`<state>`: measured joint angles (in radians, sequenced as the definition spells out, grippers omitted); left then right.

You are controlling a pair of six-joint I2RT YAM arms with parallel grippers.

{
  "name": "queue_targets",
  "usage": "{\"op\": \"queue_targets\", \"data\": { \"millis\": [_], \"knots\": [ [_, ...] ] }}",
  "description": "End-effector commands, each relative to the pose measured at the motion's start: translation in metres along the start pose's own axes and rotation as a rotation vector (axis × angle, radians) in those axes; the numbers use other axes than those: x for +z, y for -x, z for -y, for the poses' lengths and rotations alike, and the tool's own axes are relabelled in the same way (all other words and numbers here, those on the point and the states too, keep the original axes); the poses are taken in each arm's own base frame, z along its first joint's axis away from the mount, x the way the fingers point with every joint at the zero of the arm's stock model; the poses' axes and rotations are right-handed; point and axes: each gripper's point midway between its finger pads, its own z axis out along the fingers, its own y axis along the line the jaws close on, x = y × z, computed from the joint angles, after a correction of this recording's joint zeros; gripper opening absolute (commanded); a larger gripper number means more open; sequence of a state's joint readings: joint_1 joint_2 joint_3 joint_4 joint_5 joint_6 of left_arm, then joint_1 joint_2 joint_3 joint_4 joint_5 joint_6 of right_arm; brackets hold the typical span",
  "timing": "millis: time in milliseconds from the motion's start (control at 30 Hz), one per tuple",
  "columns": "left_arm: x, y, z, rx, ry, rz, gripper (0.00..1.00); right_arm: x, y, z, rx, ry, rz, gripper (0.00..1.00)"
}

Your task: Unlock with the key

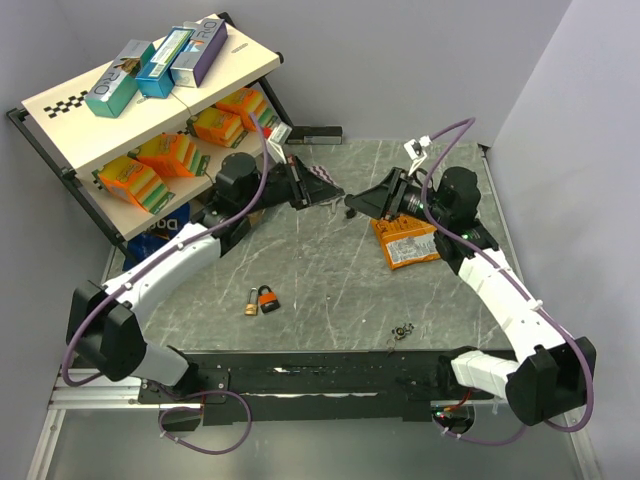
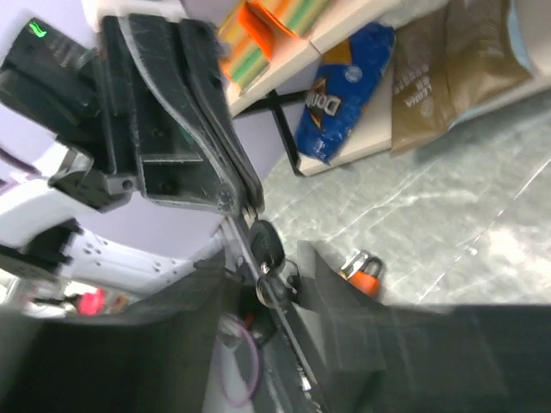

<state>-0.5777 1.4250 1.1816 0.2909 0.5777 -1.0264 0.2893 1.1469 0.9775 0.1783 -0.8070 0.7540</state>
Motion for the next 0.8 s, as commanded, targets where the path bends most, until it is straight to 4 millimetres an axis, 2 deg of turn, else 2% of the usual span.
{"op": "queue_targets", "data": {
  "millis": [0,67,100,133,167,200,233,267,333,400,433,533,767],
  "knots": [
    [-0.005,0.021,0.000,0.156,0.044,0.008,0.01,-0.016,0.016,-0.021,-0.142,0.001,-0.006,0.62],
    [-0.011,0.015,0.006,0.209,-0.012,-0.054,0.01,-0.021,0.010,-0.019,-0.138,-0.016,-0.049,0.71],
    [-0.013,0.015,0.011,0.233,-0.039,-0.078,0.01,-0.021,0.007,-0.016,-0.181,-0.018,-0.076,0.72],
    [-0.016,0.010,0.009,0.233,-0.037,-0.119,0.01,-0.023,0.011,-0.026,-0.216,-0.006,-0.093,0.72],
    [-0.020,0.003,0.007,0.262,-0.071,-0.187,0.01,-0.026,0.002,-0.022,-0.230,-0.016,-0.145,0.72],
    [-0.022,0.006,0.013,0.287,-0.090,-0.209,0.01,-0.027,0.005,-0.028,-0.247,-0.001,-0.163,0.71],
    [-0.024,-0.003,0.001,0.274,-0.069,-0.268,0.01,-0.030,-0.003,-0.032,-0.234,0.021,-0.206,0.71],
    [-0.028,-0.006,0.012,0.286,-0.114,-0.311,0.01,-0.030,-0.002,-0.037,-0.260,0.042,-0.221,0.70],
    [-0.032,-0.015,0.006,0.280,-0.108,-0.372,0.01,-0.031,-0.006,-0.043,-0.252,0.087,-0.255,0.66],
    [-0.034,-0.017,0.010,0.285,-0.123,-0.397,0.01,-0.028,-0.010,-0.048,-0.250,0.120,-0.277,0.61],
    [-0.035,-0.018,0.010,0.284,-0.126,-0.403,0.01,-0.027,-0.012,-0.050,-0.248,0.134,-0.287,0.58],
    [-0.038,-0.023,0.016,0.265,-0.164,-0.434,0.01,-0.019,-0.018,-0.052,-0.250,0.162,-0.318,0.55],
    [-0.039,-0.023,0.020,0.262,-0.183,-0.457,0.01,-0.003,-0.019,-0.048,-0.273,0.158,-0.358,0.53]
  ]
}}
